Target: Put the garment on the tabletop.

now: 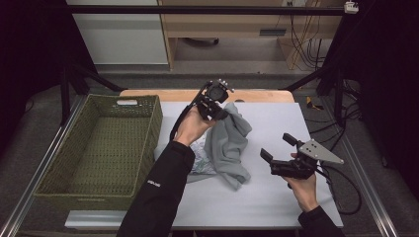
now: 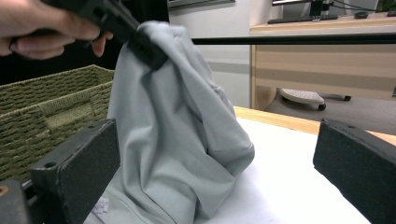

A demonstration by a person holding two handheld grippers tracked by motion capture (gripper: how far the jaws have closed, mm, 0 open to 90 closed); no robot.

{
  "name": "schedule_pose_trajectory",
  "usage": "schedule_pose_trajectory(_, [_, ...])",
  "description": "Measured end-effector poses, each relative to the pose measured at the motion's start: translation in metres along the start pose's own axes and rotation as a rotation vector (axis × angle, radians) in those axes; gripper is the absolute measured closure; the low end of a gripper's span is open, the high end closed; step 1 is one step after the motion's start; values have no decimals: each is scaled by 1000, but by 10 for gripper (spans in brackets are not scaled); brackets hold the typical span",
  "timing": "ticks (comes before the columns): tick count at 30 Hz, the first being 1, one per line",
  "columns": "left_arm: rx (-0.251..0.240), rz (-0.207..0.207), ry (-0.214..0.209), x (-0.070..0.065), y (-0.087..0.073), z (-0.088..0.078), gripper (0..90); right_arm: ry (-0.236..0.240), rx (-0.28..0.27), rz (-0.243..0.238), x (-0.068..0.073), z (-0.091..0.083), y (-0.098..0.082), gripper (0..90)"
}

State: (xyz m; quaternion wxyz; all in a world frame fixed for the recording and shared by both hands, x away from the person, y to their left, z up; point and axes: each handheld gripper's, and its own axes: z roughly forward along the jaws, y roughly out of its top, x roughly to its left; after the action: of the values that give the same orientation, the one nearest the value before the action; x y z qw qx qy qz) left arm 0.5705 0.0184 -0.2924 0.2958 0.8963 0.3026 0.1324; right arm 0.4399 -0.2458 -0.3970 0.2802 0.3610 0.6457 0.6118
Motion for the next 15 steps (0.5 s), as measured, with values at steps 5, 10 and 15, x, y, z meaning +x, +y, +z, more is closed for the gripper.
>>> schedule_pose_trajectory(5, [21, 2, -10, -2, -13, 18, 841, -8, 9, 26, -5, -7, -8, 4])
schedule_pose_trajectory(10, [42, 9, -19, -4, -22, 30, 839, 3, 19, 7, -7, -9, -14, 4])
schedule_pose_trajectory(15, [51, -8, -27, -3, -32, 42, 831, 17, 41, -1, -4, -9, -20, 4])
